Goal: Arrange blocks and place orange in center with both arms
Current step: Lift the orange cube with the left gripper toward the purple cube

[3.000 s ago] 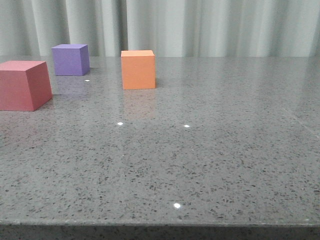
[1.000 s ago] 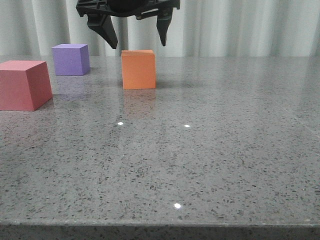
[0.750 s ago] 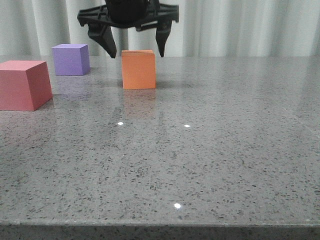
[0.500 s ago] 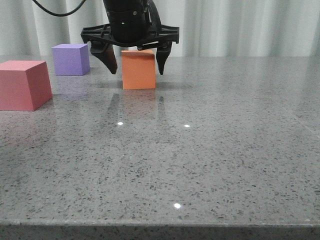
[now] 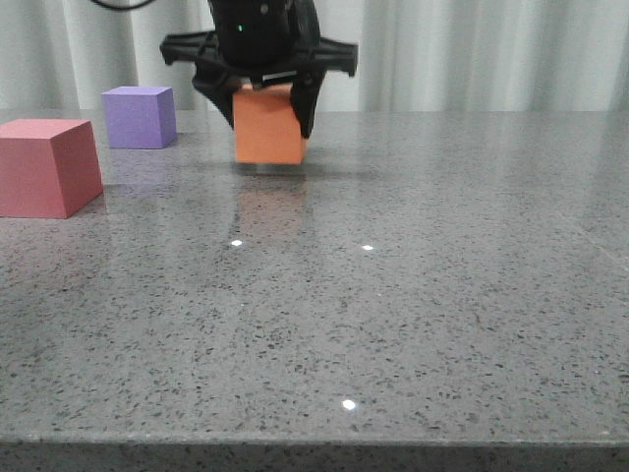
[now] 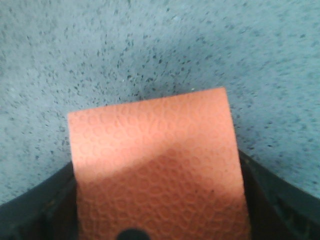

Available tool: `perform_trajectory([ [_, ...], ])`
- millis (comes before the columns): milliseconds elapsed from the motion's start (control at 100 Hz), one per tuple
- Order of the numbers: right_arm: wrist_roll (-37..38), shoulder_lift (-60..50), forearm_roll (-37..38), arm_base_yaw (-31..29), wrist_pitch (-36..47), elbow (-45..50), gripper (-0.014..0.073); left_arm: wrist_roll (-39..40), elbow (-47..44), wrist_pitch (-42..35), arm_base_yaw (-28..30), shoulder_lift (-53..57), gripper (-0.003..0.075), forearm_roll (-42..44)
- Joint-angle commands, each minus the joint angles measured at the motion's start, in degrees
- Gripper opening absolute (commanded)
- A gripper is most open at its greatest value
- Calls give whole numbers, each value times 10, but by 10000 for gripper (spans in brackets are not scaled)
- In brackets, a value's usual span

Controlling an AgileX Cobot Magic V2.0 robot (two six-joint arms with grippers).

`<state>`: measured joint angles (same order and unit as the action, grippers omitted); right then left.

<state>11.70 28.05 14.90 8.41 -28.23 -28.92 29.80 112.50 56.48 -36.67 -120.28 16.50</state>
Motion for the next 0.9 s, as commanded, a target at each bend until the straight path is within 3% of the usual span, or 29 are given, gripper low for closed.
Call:
perform_trajectory([
  [0, 0, 0, 14, -3, 45, -14, -68, -27, 21, -18, -4, 63, 368, 1],
  [330, 0, 0, 14, -3, 45, -14, -68, -106, -13, -9, 32, 134, 368, -17],
  [580, 0, 0, 14, -3, 45, -14, -68, -126, -174, -99, 100, 218, 368, -59],
  [710, 0, 0, 14, -3, 45, -14, -68, -192, -227, -126, 160, 245, 368, -113],
  [890, 0, 0, 14, -3, 45, -14, -68, -295, -231, -132, 231, 242, 368, -220],
])
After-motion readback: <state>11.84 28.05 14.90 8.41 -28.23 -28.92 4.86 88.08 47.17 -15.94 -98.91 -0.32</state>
